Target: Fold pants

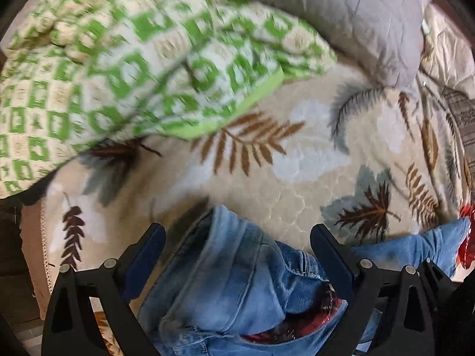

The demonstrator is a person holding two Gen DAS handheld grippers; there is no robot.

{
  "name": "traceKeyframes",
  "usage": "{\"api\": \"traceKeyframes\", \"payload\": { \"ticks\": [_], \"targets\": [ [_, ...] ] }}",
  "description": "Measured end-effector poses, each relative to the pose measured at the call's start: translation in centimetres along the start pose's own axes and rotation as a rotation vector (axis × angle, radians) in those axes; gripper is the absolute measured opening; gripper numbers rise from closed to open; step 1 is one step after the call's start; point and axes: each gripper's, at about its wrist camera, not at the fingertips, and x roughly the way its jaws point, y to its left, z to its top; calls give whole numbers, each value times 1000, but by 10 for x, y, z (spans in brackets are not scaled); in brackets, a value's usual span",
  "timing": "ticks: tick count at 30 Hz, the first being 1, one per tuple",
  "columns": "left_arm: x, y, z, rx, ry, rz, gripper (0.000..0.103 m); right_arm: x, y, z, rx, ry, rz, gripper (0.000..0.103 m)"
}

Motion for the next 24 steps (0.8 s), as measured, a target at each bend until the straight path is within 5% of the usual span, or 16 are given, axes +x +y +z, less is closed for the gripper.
{"api": "traceKeyframes", "payload": {
  "ticks": [1,2,3,6,10,16,20,24],
  "targets": [
    [1,-3,0,12,2,-13,80,3,-1,0,-1,2,-6,72],
    [2,-7,-1,35,5,-28,5,8,-2,0,-7,9,-15,55],
    [1,-10,-4,50,12,6,12,12,-3,0,-6,23,-14,32],
    [-15,-14,-15,86,-21,5,5,8,4,-3,-45,0,-44,22],
    [-60,-6,-43,69,-116,-17,5,-11,24,-9,-125,-48,-97,18],
    [-123,6,-131,79,-277,-90,4,-52,74,-36,-344,-179,-210,15],
    [-129,21,-196,21,-335,-91,4,-58,102,-64,-432,-169,-196,14],
    [-124,39,-258,-64,-409,-147,4,-53,101,-84,-388,-136,-136,14]
  ]
}}
